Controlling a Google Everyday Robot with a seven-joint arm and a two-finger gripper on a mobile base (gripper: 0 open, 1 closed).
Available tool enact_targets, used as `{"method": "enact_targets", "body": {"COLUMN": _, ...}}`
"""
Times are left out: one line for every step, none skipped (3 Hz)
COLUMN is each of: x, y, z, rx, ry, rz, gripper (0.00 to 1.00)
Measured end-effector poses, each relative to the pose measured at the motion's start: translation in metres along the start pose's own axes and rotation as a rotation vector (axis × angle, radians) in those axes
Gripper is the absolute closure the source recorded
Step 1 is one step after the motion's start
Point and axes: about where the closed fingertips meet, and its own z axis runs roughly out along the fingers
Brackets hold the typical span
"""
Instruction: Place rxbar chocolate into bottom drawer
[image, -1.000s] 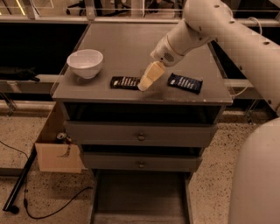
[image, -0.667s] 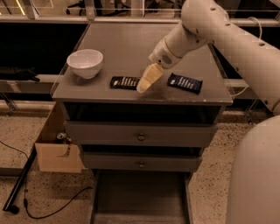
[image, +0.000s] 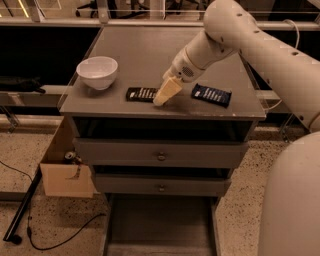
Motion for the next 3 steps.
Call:
{"method": "enact_targets", "body": {"x": 0.0000, "y": 0.0000, "z": 0.0000, "rx": 0.000, "ry": 0.000, "rz": 0.000, "gripper": 0.50}}
{"method": "enact_targets", "body": {"x": 0.0000, "y": 0.0000, "z": 0.0001, "rx": 0.000, "ry": 0.000, "rz": 0.000, "gripper": 0.73}}
{"method": "enact_targets", "body": {"x": 0.0000, "y": 0.0000, "z": 0.0001, "rx": 0.000, "ry": 0.000, "rz": 0.000, "gripper": 0.96}}
